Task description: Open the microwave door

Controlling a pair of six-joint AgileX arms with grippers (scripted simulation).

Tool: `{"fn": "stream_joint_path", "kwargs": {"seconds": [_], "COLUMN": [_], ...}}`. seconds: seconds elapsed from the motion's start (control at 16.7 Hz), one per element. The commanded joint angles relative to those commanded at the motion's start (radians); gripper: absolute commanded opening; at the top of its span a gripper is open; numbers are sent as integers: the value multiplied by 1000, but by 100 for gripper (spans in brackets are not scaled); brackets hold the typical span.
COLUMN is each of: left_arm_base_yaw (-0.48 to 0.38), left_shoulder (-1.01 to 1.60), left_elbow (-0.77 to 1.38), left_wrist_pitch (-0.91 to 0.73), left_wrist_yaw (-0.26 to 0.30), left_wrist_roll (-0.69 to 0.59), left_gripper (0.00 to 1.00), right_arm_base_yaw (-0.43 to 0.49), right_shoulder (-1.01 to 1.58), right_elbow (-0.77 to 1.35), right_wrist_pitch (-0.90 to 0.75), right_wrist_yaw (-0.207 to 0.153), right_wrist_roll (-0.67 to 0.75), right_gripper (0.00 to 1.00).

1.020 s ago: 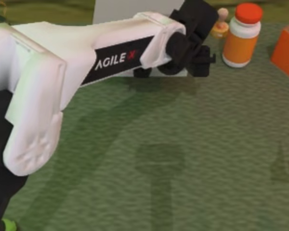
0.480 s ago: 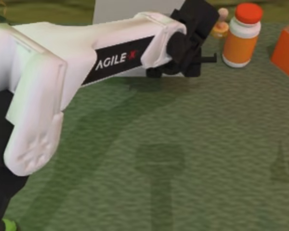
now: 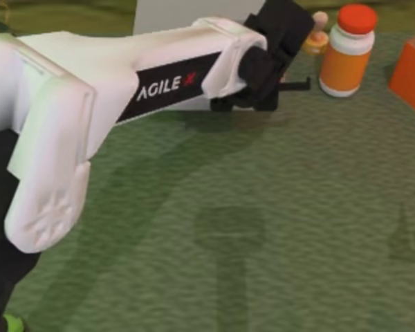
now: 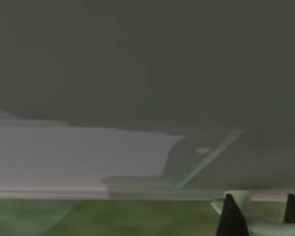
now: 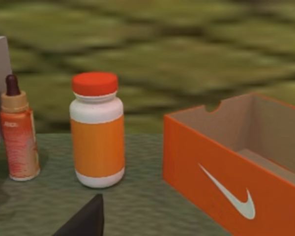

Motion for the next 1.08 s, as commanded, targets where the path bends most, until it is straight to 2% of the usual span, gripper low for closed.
{"fn": "stream_joint_path", "kwargs": {"seconds": [0.3, 1.08], "left_arm_base_yaw": [3, 3], "left_shoulder": [-64, -65], "left_elbow": [-101, -103], "left_wrist_pitch": [56, 57], "left_wrist_yaw": [-28, -29], "left_wrist_roll": [-30, -30], "left_gripper": [0, 0], "right_arm_base_yaw": [0, 0], "right_shoulder": [0, 0], "right_elbow": [0, 0], "right_wrist_pitch": [0, 0], "right_wrist_yaw": [0, 0], "right_wrist_roll": [0, 0], "right_gripper": [100, 100]}}
